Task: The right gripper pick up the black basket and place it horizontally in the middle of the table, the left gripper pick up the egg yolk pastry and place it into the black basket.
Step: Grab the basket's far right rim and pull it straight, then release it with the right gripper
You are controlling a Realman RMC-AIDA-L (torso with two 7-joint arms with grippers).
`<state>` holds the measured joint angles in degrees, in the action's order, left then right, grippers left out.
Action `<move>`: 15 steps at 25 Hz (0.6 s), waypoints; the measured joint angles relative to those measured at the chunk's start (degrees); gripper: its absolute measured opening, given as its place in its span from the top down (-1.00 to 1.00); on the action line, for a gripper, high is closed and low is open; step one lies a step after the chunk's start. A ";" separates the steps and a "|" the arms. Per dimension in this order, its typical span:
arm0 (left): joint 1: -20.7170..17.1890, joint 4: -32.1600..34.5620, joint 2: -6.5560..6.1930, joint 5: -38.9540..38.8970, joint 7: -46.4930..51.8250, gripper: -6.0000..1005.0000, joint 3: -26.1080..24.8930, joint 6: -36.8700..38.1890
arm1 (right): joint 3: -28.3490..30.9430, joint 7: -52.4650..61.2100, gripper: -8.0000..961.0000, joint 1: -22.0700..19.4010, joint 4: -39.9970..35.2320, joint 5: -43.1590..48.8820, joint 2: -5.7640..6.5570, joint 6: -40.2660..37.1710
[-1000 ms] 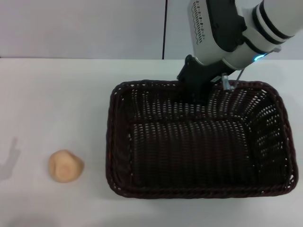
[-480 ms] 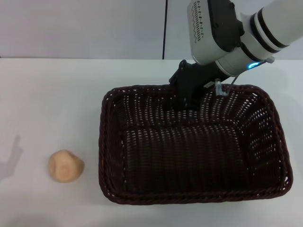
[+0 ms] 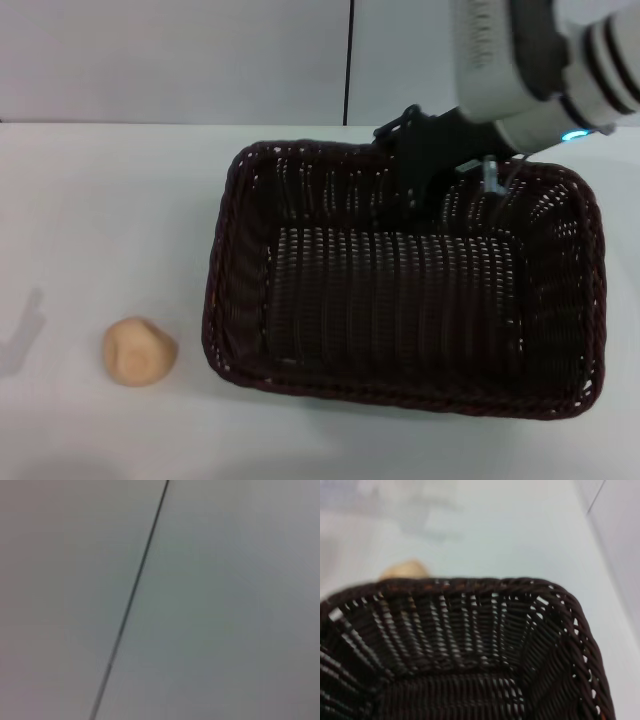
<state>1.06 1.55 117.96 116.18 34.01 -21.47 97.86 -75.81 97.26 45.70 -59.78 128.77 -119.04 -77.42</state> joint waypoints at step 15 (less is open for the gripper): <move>5.22 14.37 0.00 0.03 14.78 -0.62 9.44 3.44 | -2.19 -4.15 -0.38 -6.33 -0.16 -9.20 0.18 2.33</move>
<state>6.28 15.92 117.96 116.21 48.79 -12.03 101.29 -78.01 93.11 39.37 -59.94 119.57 -118.86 -75.09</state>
